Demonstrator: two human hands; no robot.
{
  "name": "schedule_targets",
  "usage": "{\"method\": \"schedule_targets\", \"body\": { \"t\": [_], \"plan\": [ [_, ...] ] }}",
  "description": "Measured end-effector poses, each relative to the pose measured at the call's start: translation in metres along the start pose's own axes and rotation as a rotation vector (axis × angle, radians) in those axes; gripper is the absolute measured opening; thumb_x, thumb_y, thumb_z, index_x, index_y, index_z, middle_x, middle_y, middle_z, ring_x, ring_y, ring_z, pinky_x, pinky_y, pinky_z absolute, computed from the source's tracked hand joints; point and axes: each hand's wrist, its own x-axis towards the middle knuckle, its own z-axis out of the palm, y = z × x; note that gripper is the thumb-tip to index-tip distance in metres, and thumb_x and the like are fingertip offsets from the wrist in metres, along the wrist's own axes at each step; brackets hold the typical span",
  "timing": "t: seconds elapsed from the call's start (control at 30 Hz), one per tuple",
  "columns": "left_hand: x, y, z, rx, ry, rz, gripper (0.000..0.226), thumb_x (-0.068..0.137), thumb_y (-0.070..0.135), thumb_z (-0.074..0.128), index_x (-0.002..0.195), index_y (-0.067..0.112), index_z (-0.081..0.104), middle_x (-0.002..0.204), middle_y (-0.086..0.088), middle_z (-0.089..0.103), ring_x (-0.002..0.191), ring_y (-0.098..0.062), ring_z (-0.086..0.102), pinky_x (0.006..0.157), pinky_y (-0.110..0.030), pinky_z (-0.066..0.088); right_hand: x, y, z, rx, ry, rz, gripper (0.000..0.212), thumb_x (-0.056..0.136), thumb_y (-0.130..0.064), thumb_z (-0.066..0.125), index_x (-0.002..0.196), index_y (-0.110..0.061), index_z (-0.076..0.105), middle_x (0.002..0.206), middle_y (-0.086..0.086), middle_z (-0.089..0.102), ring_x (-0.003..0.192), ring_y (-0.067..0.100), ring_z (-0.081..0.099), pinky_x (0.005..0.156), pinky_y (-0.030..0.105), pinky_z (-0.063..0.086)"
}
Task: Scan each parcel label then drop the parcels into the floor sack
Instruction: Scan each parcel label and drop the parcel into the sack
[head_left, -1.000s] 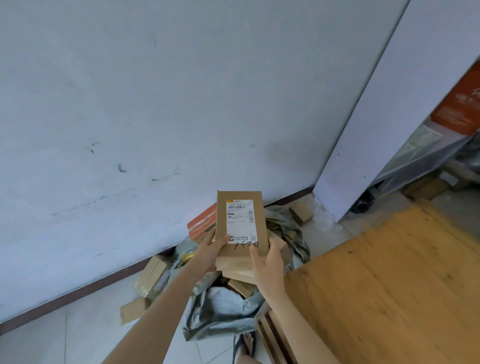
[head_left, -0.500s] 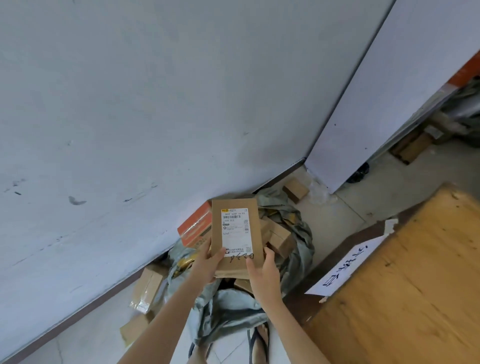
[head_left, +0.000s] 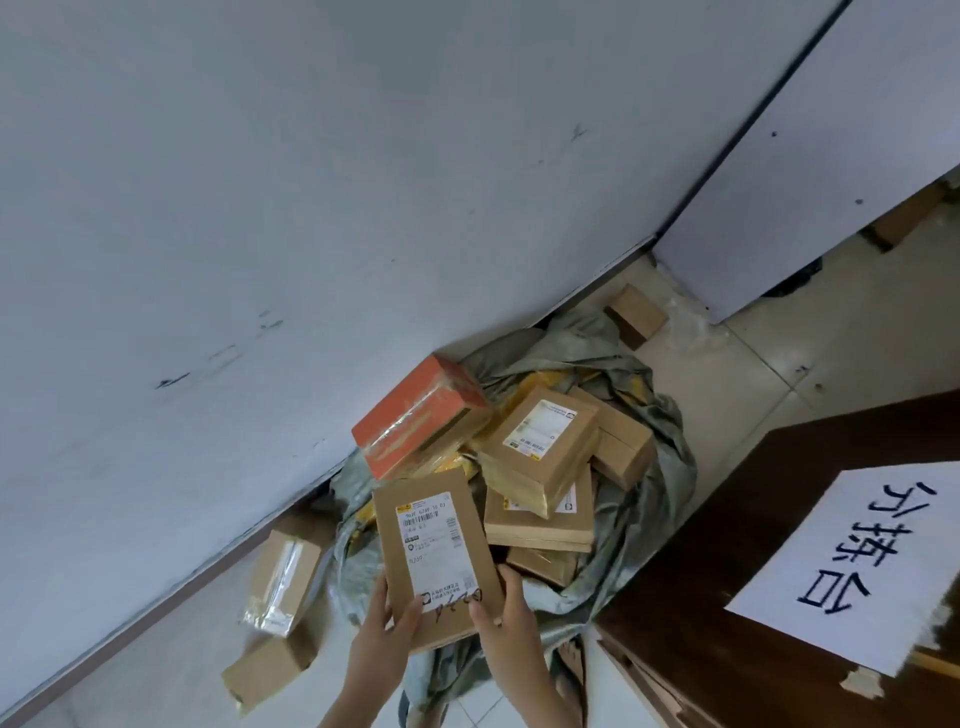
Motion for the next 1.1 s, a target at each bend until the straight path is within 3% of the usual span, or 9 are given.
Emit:
{"method": "schedule_targets", "body": {
  "t": [0.13,0.2,0.27,0.4,0.47,0.6,0.73,0.83,1.1],
  "plan": [
    [0.062,-0.022,0.012,0.042,0.020,0.009,0.062,0.095,0.029,0.058,0.150,0.030,0.028,0.121,-0.002,0.064,0.098,-0.022,0.064,0.085,-0.041,0.053,0.056,0.030,0.022,-0.022,0.020,0.039,0.056,0.095,-0.027,0.055,0.145,-0.021,0.030,0.123,-0.009,0.055,0.103,0.007,0.053,0.085,0.018,0.040],
    [0.088,-0.028,0.020,0.092,0.013,0.037,0.063,0.096,0.031,0.056,0.151,0.032,0.026,0.120,0.003,0.062,0.088,-0.011,0.064,0.071,-0.031,0.055,0.077,0.042,0.027,-0.025,0.037,0.043,0.055,0.096,-0.029,0.054,0.145,-0.023,0.030,0.112,-0.016,0.053,0.095,0.001,0.053,0.076,0.011,0.040],
    [0.113,-0.032,0.027,0.143,0.005,0.069,0.063,0.097,0.032,0.055,0.152,0.031,0.023,0.127,0.004,0.060,0.083,-0.006,0.061,0.056,-0.017,0.046,0.097,0.053,0.031,-0.031,0.057,0.046,0.052,0.096,-0.029,0.055,0.143,-0.023,0.033,0.105,-0.020,0.053,0.086,-0.006,0.053,0.066,0.008,0.043],
    [0.149,-0.037,0.041,0.204,-0.001,0.084,0.064,0.097,0.027,0.055,0.153,0.026,0.023,0.135,0.000,0.057,0.078,0.000,0.056,0.046,-0.007,0.040,0.125,0.071,0.037,-0.021,0.088,0.065,0.049,0.095,-0.024,0.057,0.139,-0.022,0.036,0.100,-0.028,0.052,0.082,-0.015,0.054,0.063,0.003,0.044],
    [0.158,-0.039,0.045,0.238,0.001,0.077,0.065,0.097,0.027,0.055,0.153,0.028,0.021,0.135,-0.001,0.057,0.077,-0.002,0.056,0.047,-0.008,0.042,0.135,0.077,0.039,-0.025,0.095,0.069,0.048,0.095,-0.023,0.057,0.138,-0.022,0.036,0.100,-0.030,0.051,0.083,-0.016,0.053,0.064,0.002,0.043],
    [0.170,-0.042,0.052,0.265,0.016,0.045,0.069,0.096,0.025,0.056,0.154,0.029,0.018,0.136,-0.003,0.058,0.105,-0.024,0.062,0.075,-0.029,0.052,0.152,0.080,0.042,-0.022,0.100,0.090,0.048,0.096,-0.022,0.055,0.140,-0.016,0.036,0.118,-0.008,0.058,0.097,0.002,0.056,0.073,0.010,0.045],
    [0.170,-0.046,0.059,0.307,0.003,0.005,0.072,0.096,0.026,0.055,0.155,0.030,0.012,0.138,-0.007,0.056,0.100,-0.027,0.063,0.065,-0.028,0.050,0.156,0.080,0.043,-0.071,0.133,0.106,0.045,0.096,-0.021,0.056,0.138,-0.012,0.040,0.128,0.002,0.059,0.118,0.018,0.057,0.091,0.023,0.045],
    [0.160,-0.038,0.057,0.352,-0.001,-0.018,0.069,0.098,0.027,0.053,0.155,0.023,0.014,0.138,-0.011,0.054,0.106,-0.033,0.062,0.082,-0.042,0.055,0.143,0.075,0.038,-0.145,0.150,0.089,0.045,0.093,-0.024,0.060,0.135,-0.013,0.045,0.127,0.000,0.059,0.118,0.018,0.055,0.095,0.027,0.046],
    [0.097,0.050,0.037,0.652,0.007,0.085,0.050,0.094,0.027,0.054,0.139,0.011,0.042,0.128,-0.012,0.059,0.100,-0.026,0.063,0.077,-0.038,0.056,0.071,0.008,-0.009,-0.382,0.154,-0.015,0.040,0.094,-0.031,0.057,0.129,-0.014,0.048,0.127,0.004,0.054,0.121,0.020,0.050,0.100,0.033,0.045]
  ]
}}
